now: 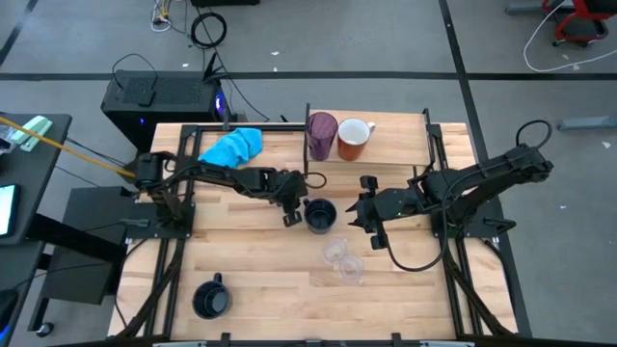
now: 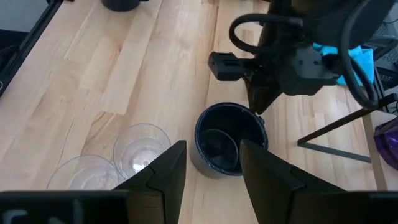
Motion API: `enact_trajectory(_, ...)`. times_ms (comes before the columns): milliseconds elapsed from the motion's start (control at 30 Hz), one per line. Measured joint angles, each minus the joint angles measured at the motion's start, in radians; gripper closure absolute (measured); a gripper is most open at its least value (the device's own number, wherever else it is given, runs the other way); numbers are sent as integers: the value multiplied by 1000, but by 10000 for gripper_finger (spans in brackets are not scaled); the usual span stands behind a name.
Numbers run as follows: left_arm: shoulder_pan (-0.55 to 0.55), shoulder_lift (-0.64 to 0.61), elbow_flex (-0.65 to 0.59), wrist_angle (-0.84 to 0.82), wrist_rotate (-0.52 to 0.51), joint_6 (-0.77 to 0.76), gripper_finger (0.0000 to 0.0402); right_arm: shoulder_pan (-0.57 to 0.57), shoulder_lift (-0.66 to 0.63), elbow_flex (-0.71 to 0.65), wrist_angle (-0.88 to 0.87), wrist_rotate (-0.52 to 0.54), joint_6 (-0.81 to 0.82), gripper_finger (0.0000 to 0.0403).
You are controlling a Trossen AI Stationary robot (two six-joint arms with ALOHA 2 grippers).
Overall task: Stack small to large cups/mugs on shelf
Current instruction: Put the right black mug on the shelf
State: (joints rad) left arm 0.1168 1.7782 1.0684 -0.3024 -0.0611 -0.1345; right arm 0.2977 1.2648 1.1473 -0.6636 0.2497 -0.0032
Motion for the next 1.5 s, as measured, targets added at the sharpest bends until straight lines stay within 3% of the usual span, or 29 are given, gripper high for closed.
enact_trajectory(600, 22, 10, -14, 290, -17, -14, 367, 0, 0, 0, 0, 0, -8, 245)
enact_trajectory(800, 1, -22, -16, 298, -15, 16, 376, -26, 0, -90, 89, 0, -29, 245)
enact_trajectory(933, -9, -86, -16, 268, -16, 42, 381, -75, 0, -171, 175, -7, -34, 245)
enact_trajectory(1100, -11, -159, -14, 188, -10, 18, 383, -157, 0, -265, 305, -90, -23, 245)
enact_trajectory(1500, -83, -154, -15, -89, 33, -24, 377, -273, 19, -409, 412, -98, 25, 260)
